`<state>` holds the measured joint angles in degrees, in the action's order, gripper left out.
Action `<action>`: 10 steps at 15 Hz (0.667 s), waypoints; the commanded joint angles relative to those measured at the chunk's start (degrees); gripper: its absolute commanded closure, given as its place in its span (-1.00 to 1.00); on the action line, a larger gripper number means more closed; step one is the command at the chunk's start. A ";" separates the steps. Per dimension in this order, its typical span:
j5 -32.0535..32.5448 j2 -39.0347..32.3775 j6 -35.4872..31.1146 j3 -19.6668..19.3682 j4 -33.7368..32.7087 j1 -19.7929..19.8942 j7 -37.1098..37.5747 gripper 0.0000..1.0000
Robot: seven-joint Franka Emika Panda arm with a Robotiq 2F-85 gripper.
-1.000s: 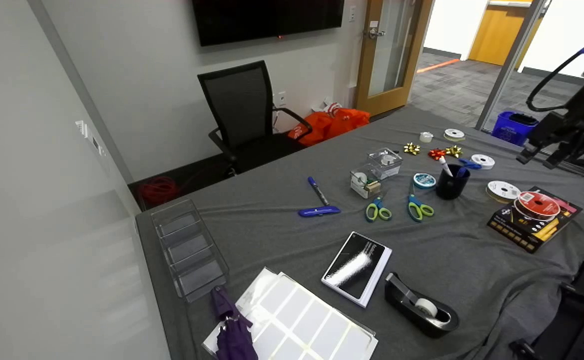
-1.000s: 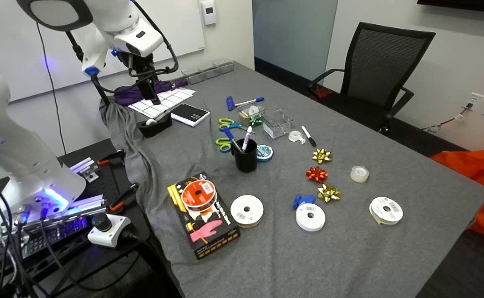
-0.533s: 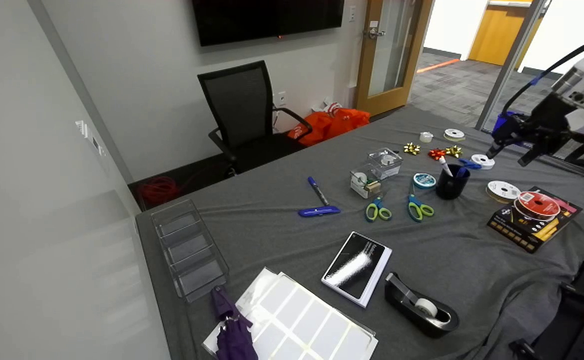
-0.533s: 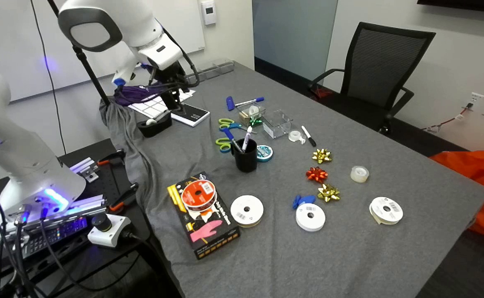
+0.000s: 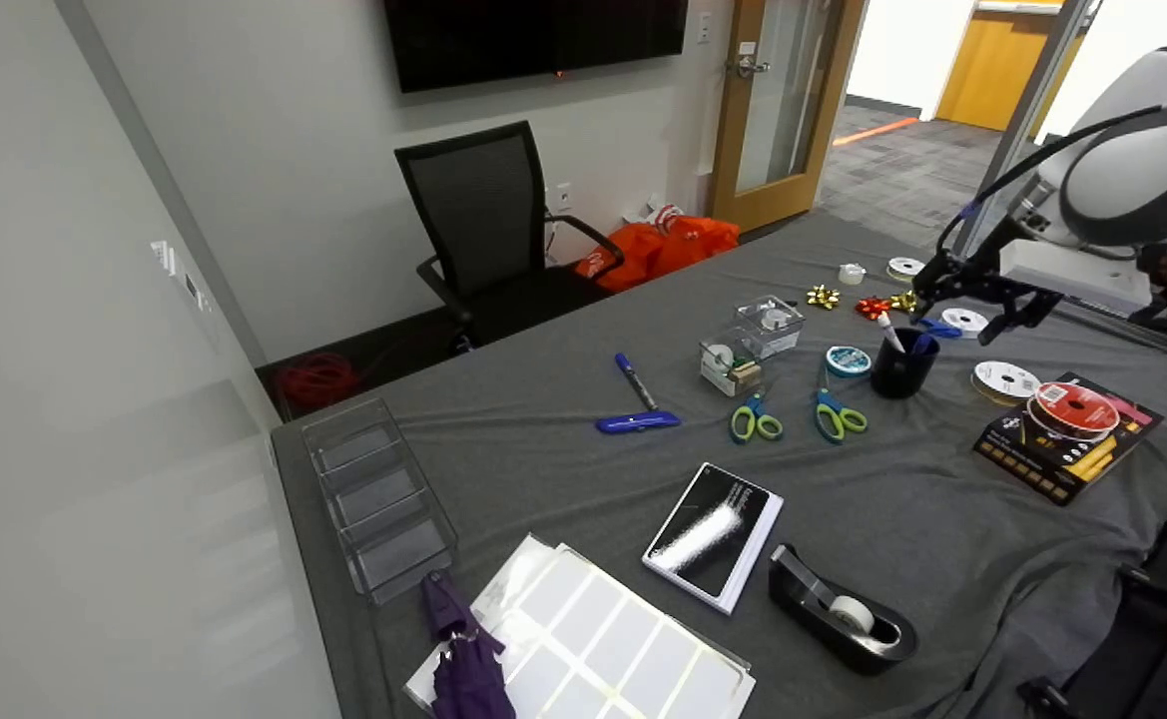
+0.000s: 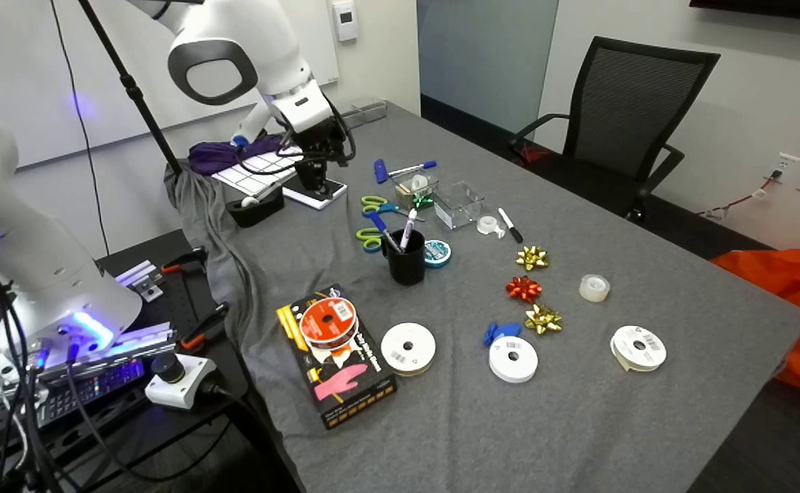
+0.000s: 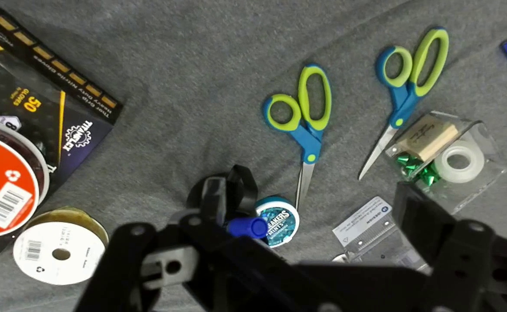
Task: Remove the markers from the black cup, put them inside the clear bowl on the right and move it to the front
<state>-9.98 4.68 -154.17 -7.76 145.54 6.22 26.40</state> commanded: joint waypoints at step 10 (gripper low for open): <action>-9.10 -10.83 -9.04 -1.36 -6.55 1.18 12.05 -1.00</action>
<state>-18.77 -2.47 -159.06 -8.81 140.11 6.97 35.48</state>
